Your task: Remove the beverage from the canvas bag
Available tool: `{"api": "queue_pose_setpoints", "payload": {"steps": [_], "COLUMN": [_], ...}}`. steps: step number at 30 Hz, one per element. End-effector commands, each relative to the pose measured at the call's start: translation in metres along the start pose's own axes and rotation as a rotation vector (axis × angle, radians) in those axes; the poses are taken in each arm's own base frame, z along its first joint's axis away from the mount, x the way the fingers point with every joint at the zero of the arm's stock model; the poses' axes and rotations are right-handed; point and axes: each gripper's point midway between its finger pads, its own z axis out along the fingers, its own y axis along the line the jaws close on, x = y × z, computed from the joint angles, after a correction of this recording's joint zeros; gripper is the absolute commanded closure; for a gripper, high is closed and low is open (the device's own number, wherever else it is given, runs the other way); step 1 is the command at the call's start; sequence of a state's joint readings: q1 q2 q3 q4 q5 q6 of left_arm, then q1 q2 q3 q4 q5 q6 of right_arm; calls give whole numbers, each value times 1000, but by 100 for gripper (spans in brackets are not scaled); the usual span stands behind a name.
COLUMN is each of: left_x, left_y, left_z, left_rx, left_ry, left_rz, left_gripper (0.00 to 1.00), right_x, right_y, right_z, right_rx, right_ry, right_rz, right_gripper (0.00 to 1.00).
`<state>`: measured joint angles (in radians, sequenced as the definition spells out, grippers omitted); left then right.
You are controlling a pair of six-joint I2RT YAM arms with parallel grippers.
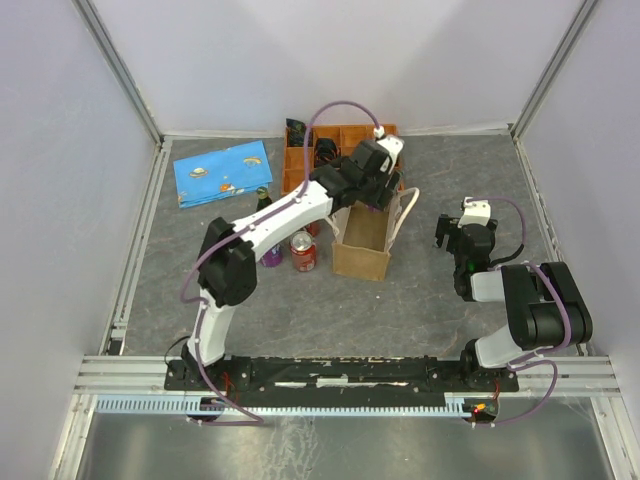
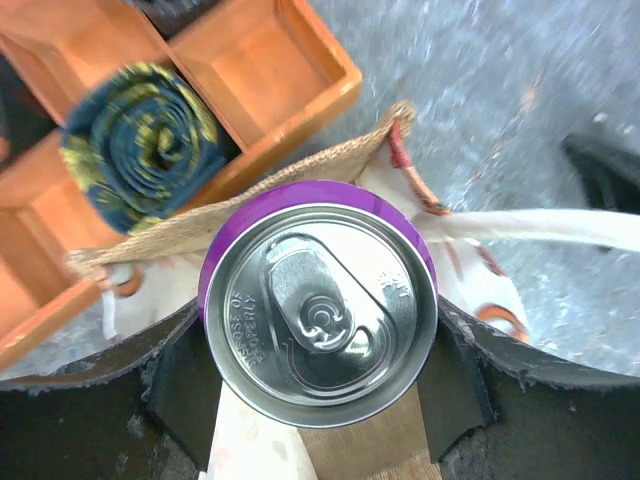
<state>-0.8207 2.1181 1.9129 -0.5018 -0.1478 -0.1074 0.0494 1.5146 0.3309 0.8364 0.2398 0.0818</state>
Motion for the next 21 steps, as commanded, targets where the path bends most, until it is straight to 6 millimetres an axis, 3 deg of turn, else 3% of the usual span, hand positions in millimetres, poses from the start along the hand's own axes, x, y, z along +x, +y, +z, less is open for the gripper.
{"api": "queue_pose_setpoints", "payload": {"steps": [1,7,12,17,21], "left_x": [-129,-131,-119,-87,-40], "left_y": [11,41,83,132,169], "left_z": [-115,-164,-212,-257,-283], "left_rx": [-19,-145,-318,-470,-584], "left_ry": [-357,-382,-395,-407,-397], "left_rz": [-74,-77,-102,-187,-278], "left_gripper": [97,97,97,97,97], "right_x": [-24,-24,-24,-24,-24], "right_y": [2,1,2,2,2], "right_z": [5,5,5,5,5], "right_rx": [-5,-4,-5,-5,-5], "right_ry": [-66,-68,-67,-65,-67], "right_rz": [20,20,21,20,20], "right_gripper": [1,1,1,1,1]}}
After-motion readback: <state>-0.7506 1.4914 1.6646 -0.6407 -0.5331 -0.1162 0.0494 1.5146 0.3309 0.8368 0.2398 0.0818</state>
